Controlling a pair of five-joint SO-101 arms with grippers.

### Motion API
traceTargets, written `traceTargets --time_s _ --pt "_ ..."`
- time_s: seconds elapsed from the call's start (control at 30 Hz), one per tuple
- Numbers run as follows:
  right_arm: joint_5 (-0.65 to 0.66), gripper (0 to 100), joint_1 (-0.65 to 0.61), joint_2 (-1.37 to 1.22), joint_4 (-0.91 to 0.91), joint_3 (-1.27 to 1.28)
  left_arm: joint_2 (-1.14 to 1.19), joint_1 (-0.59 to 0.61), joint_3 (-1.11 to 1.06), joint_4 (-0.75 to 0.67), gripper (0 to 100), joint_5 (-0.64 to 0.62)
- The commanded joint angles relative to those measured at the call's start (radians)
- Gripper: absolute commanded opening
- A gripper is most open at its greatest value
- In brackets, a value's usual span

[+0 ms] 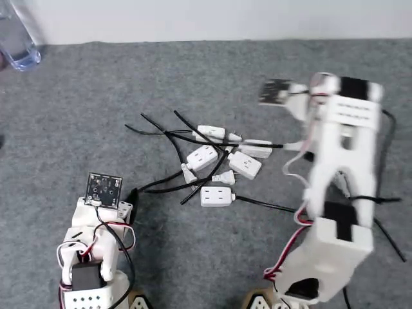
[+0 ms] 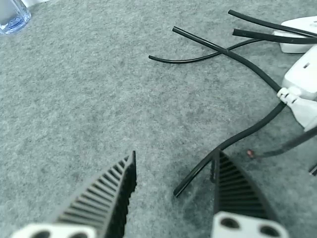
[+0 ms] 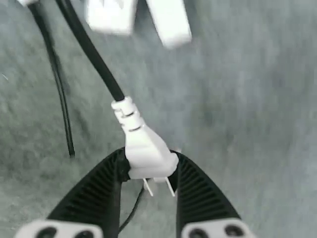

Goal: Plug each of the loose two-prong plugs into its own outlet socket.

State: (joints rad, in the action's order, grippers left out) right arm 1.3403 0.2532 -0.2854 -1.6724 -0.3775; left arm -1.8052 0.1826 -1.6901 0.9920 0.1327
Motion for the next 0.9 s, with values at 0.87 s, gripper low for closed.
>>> traceTargets --time_s 0.87 --pt "0.12 0.9 0.671 -0.278 0.438 0.051 -0.009 -0.009 0.007 -0.012 24 -0.009"
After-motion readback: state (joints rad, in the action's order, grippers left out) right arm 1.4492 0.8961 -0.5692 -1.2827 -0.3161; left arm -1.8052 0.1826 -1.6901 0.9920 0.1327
